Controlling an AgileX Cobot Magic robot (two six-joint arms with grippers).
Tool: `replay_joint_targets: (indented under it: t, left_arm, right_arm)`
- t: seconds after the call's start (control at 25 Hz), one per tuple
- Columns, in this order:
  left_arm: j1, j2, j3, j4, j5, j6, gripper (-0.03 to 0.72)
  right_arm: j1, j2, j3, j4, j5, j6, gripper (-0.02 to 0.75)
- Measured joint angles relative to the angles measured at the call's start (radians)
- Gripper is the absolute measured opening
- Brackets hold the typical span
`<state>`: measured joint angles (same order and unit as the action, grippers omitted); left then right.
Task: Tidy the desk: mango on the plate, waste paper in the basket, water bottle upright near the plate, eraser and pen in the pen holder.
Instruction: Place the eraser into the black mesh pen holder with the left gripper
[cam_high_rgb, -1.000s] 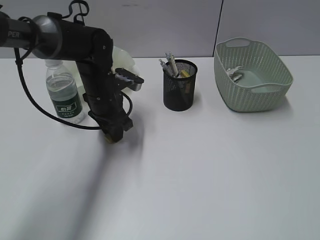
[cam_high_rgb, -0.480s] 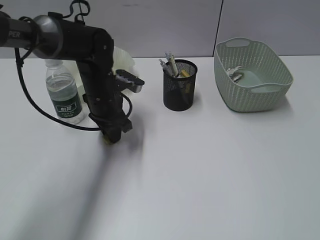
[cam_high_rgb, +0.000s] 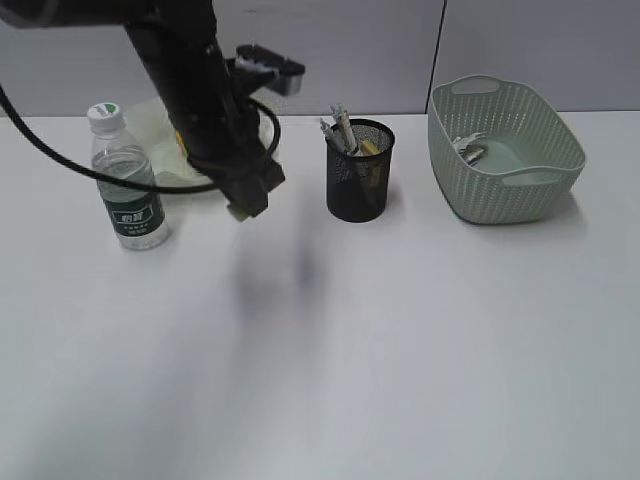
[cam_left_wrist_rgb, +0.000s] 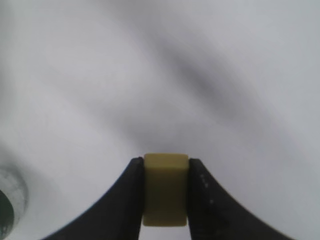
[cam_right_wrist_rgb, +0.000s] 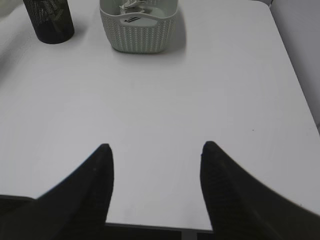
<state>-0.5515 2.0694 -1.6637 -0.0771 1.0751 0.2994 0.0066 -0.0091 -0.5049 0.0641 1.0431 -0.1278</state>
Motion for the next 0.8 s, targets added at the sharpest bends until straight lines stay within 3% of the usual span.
replay_joint_targets:
  t: [0.2, 0.52, 0.8]
  left_arm:
    - [-0.002, -0.041, -0.121, -0.106, -0.028, 0.0, 0.202]
    - [-0.006, -0.017, -0.243, -0.316, -0.295, 0.002, 0.202]
    - [-0.016, 0.095, -0.307, -0.352, -0.377, 0.008, 0.202]
  right_arm:
    - [0.0, 0.0, 0.0, 0.0, 0.0, 0.0, 0.447]
    - [0.0, 0.0, 0.0, 0.0, 0.0, 0.0, 0.447]
    - [0.0, 0.0, 0.0, 0.0, 0.0, 0.0, 0.447]
